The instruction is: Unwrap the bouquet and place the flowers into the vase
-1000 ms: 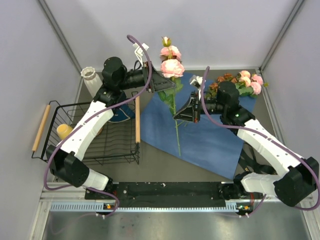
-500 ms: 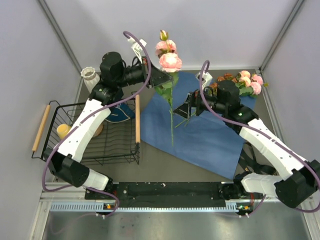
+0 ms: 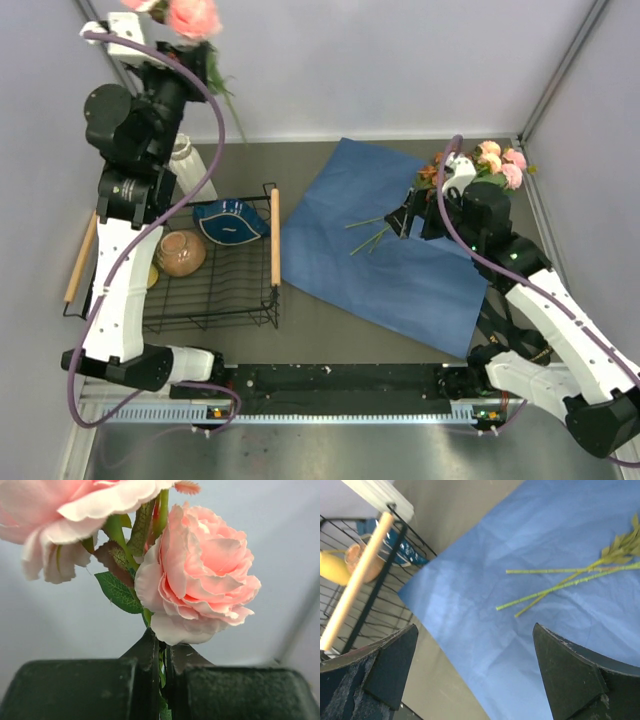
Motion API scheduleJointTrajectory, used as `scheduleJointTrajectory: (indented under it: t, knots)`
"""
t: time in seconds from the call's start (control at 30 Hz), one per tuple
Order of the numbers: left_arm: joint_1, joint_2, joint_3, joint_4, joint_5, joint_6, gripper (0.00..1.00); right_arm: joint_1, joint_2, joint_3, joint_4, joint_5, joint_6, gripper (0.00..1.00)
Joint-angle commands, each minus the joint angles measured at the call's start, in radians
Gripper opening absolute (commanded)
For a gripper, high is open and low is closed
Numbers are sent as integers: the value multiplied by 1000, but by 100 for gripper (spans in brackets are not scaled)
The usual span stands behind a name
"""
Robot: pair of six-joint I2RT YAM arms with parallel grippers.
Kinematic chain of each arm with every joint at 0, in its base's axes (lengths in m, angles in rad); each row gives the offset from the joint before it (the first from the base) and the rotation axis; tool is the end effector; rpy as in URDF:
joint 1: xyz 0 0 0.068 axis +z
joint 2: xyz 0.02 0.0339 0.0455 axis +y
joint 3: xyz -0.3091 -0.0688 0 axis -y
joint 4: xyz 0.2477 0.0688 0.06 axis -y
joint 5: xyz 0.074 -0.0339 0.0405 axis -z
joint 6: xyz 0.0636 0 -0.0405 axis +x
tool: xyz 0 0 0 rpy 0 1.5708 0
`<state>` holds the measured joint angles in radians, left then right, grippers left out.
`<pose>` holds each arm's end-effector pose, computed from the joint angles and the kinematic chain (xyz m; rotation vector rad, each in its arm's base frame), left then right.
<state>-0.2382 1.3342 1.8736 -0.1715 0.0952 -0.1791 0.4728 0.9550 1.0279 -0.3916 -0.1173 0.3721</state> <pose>0.2487 -0.0666 0.6421 0.1199 1.2093 -0.4224 0.1875 0.1043 0.4007 -0.1803 1.9379 0.6806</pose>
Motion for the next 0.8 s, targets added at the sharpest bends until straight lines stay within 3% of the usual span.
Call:
scheduleJointTrajectory:
  t: [0.0, 0.3, 0.47, 0.77]
  knots:
    - [63, 43, 56, 141, -336, 171, 0, -3, 21, -46, -18, -30, 28, 99]
    - [231, 186, 249, 144, -336, 182, 0, -6, 22, -54, -26, -19, 2, 99]
    - [301, 214, 242, 142, -342, 159, 0, -13, 22, -32, -27, -7, -6, 99]
    - [320, 204, 150, 164, -330, 142, 0, -16, 36, -35, -27, -12, -1, 99]
